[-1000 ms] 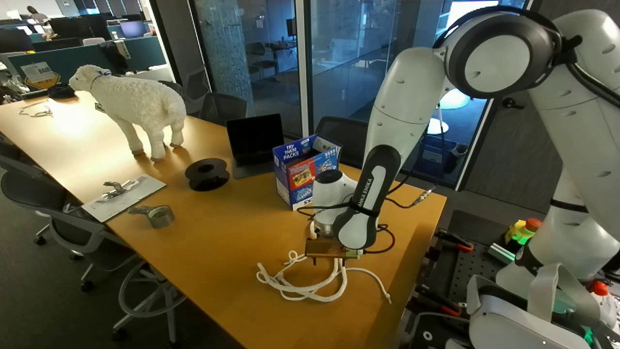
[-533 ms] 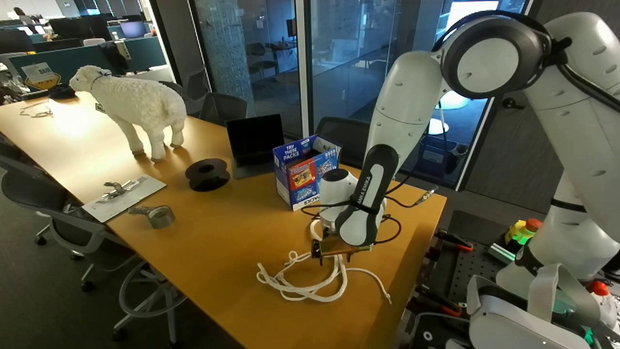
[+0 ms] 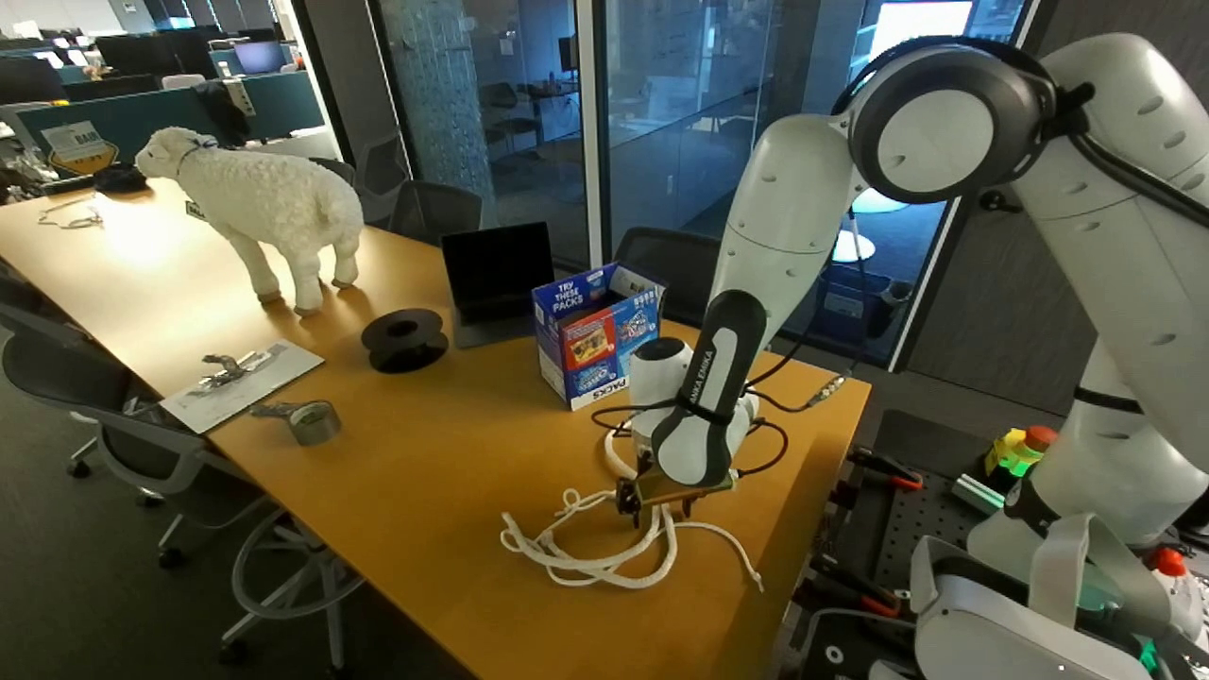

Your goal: Place the two white ropes inside the blue box

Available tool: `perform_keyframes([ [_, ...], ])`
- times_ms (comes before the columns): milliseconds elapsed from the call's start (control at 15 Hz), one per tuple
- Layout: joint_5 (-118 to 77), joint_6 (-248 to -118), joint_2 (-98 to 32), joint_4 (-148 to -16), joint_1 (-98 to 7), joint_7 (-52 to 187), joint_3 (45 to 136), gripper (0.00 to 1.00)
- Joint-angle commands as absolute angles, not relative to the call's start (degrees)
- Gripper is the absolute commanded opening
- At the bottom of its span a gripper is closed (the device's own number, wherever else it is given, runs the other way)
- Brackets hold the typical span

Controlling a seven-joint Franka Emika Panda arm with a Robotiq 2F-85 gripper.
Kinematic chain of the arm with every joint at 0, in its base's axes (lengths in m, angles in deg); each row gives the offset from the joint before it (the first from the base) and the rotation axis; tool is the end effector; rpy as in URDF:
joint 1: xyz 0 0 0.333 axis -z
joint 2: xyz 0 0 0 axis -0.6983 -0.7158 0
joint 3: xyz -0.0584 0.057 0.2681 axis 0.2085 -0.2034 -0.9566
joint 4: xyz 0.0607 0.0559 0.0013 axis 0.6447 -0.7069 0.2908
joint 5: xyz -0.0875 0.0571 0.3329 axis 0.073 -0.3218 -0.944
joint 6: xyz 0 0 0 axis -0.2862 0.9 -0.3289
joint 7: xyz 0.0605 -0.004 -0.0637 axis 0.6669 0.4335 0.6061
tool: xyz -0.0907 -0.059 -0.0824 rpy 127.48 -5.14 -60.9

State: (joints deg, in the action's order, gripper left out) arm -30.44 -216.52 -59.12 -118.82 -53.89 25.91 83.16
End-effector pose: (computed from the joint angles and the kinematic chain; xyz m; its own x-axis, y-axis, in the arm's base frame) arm 0.4498 0.1046 0.0220 0.7574 -0.6471 -0.0869 -0.6493 -0.7605 0.0034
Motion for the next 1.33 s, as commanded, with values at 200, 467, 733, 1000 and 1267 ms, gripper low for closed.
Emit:
perform_keyframes([
  [200, -34.43, -219.03, -58.97, -119.14, -55.54, 30.41, 84.63, 0.43],
  [467, -35.15, -219.37, -58.41, -119.54, -55.51, 31.18, 85.21, 0.14],
  [733, -35.92, -219.70, -57.56, -120.40, -55.13, 31.80, 85.77, 0.03],
  [1000, -37.38, -221.95, -52.21, -122.85, -56.31, 30.28, 89.90, 0.05],
  [1267, -35.40, -225.00, -44.08, -124.70, -64.12, 27.86, 103.13, 0.05],
])
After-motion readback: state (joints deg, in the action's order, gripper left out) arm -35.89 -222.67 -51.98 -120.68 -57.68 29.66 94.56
